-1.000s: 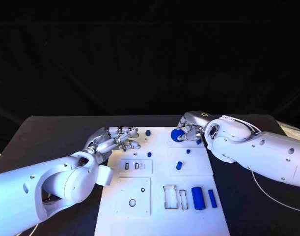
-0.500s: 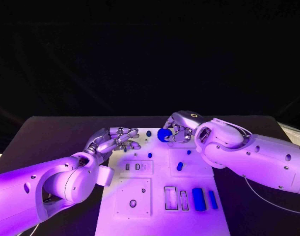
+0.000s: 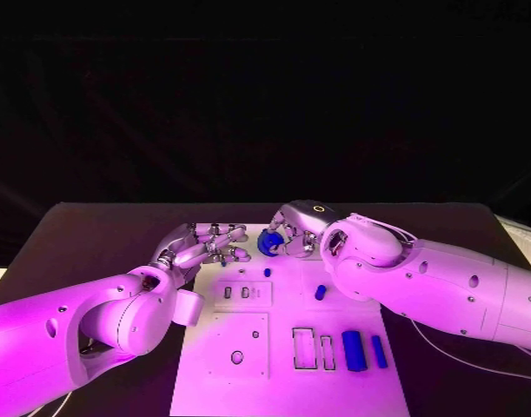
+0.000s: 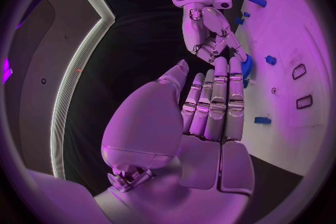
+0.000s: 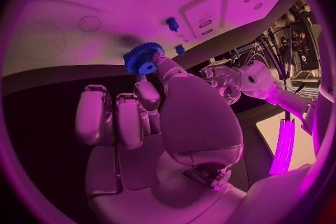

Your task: Assemble the parts on the task board

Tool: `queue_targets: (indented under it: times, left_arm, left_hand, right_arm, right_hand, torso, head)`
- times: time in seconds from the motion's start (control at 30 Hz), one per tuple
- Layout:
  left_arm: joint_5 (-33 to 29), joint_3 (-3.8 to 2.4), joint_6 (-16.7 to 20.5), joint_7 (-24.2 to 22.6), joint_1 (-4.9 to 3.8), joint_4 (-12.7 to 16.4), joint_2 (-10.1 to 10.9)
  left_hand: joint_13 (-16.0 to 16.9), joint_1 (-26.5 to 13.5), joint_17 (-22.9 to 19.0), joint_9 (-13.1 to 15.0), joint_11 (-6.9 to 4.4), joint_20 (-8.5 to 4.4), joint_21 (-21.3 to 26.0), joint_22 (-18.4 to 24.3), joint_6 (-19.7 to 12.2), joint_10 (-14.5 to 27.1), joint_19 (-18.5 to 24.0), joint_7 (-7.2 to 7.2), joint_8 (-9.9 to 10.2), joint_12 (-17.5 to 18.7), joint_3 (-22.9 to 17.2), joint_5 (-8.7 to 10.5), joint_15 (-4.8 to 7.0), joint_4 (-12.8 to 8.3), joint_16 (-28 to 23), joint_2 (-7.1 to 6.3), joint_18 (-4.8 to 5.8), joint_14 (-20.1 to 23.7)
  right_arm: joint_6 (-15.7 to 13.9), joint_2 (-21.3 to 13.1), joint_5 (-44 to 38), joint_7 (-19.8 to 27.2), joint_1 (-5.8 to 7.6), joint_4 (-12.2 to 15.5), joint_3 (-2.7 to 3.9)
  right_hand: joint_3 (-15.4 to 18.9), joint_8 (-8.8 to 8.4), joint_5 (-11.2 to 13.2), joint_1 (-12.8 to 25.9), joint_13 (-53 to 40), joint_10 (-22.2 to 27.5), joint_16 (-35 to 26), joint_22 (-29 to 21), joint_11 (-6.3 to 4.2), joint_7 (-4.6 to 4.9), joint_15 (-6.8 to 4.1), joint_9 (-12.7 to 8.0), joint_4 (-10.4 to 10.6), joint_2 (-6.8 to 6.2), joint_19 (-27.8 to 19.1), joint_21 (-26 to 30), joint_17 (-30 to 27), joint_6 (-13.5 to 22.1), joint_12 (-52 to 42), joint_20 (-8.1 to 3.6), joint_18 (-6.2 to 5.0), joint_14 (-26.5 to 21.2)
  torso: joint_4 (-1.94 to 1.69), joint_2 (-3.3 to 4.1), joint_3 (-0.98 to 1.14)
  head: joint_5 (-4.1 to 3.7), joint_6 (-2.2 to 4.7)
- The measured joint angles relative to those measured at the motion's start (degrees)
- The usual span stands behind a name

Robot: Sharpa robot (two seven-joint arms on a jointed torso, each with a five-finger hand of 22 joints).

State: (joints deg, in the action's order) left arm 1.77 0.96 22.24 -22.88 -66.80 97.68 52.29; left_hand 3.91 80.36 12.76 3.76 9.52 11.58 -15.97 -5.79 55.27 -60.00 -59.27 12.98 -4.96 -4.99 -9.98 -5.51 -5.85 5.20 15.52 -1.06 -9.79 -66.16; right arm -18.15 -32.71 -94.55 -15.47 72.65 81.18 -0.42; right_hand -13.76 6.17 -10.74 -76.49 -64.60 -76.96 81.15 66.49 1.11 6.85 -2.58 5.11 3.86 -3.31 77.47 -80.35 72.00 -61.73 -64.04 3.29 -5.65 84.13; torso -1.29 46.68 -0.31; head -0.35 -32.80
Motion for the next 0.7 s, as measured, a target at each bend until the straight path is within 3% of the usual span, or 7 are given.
queue_targets:
  times: [0.57,0.7]
  left_arm:
    - [0.0,0.00,0.0,0.0,0.00,0.0,-0.1]
    - [-0.1,0.00,0.0,0.0,0.00,0.0,-0.1]
  left_hand:
    - [0.0,0.0,0.1,0.0,0.00,0.00,0.0,0.0,0.0,0.0,0.0,0.00,0.0,0.0,-0.3,0.00,0.00,-0.3,0.0,0.00,0.00,0.0]
    - [0.0,0.0,0.1,0.0,0.00,0.00,0.0,0.0,0.0,0.0,0.0,0.00,0.0,0.0,-0.3,0.00,0.00,-0.3,0.0,0.00,0.00,0.0]
  right_arm:
    - [0.2,3.5,-0.4,0.2,-0.61,-3.7,-0.23]
    - [0.2,4.0,-0.5,0.2,-0.61,-4.2,-0.23]
  right_hand:
    - [-0.2,0.00,0.3,0.3,0.2,0.0,0.0,-0.2,0.02,0.00,0.00,0.0,-0.1,0.30,0.0,0.0,-0.3,0.0,0.6,0.00,-0.02,0.0]
    - [-0.5,-0.33,0.3,0.4,1.7,1.1,-0.1,-0.6,0.43,0.00,0.01,0.0,-0.1,0.25,0.0,0.0,-0.5,0.0,2.5,0.00,-0.03,0.0]
  torso:
    - [0.12,0.01,0.08]
    - [0.15,0.00,0.12]
  head:
    - [0.52,-0.57]
    - [0.57,-0.53]
